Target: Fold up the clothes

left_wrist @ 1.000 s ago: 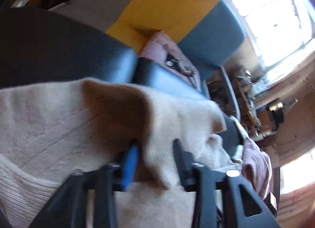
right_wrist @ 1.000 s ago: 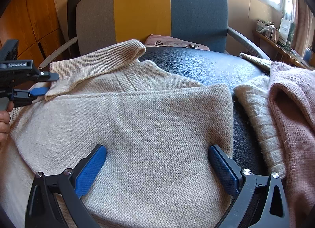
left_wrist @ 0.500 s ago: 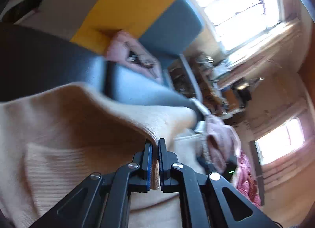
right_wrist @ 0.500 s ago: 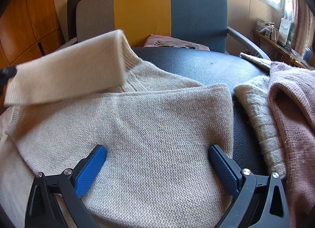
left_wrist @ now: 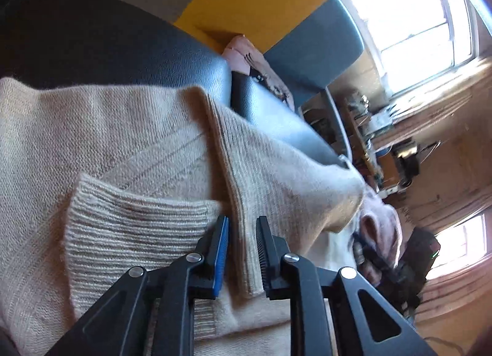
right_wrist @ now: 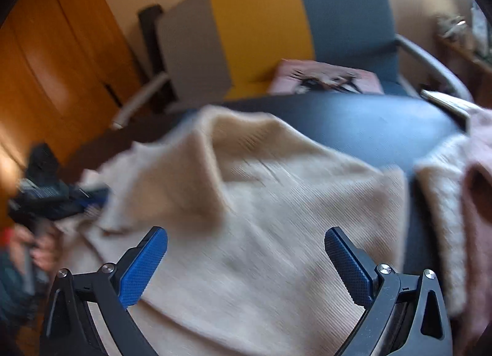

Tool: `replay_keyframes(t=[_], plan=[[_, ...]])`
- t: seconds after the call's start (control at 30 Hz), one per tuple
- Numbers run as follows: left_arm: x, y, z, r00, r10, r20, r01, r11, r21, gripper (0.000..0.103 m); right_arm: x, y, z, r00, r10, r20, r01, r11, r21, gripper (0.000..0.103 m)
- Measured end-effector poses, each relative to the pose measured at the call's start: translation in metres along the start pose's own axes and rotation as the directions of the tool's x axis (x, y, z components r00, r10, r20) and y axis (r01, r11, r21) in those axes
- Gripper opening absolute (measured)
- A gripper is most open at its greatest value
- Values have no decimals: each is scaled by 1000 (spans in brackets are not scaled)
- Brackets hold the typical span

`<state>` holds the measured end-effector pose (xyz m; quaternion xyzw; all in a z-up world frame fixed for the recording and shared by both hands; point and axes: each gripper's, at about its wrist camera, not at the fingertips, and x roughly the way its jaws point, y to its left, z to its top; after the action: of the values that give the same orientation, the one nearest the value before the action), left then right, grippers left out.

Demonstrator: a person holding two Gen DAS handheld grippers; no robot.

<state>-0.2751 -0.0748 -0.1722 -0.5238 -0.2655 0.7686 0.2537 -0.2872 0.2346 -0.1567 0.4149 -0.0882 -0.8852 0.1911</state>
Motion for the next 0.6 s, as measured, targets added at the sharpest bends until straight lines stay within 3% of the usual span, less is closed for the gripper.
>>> replay_keyframes(t=[0.17,0.23,0.27,0.33,0.4,0.57,0.6], plan=[[2,-5,0,1000,-3,-2,3,1000,-3,21,34,18,36,996,88,-24,-88,996,9,103],[0,-7,1,1000,1,-4,-1,1000,0,21,53,18,46,984,165,-59,-162,985,62,103],[-1,-9,2,1000,6,-2,-6,1000,7,21,62,18,49,970,229,-83,-219,969,112,103],[-3,-12,3,1000,14,9,-14,1000,23,18,73,19,52,914,392,-105,-363,906,216,103],[-9,-20,3,999,24,33,-26,997,74,7,69,22,52,863,501,-63,-469,841,269,103],[-16,-28,0,997,60,42,-65,990,124,4,37,21,38,752,650,111,-643,686,340,103],[-18,-26,-1,996,72,46,-77,990,116,4,34,19,32,744,657,120,-651,674,350,103]])
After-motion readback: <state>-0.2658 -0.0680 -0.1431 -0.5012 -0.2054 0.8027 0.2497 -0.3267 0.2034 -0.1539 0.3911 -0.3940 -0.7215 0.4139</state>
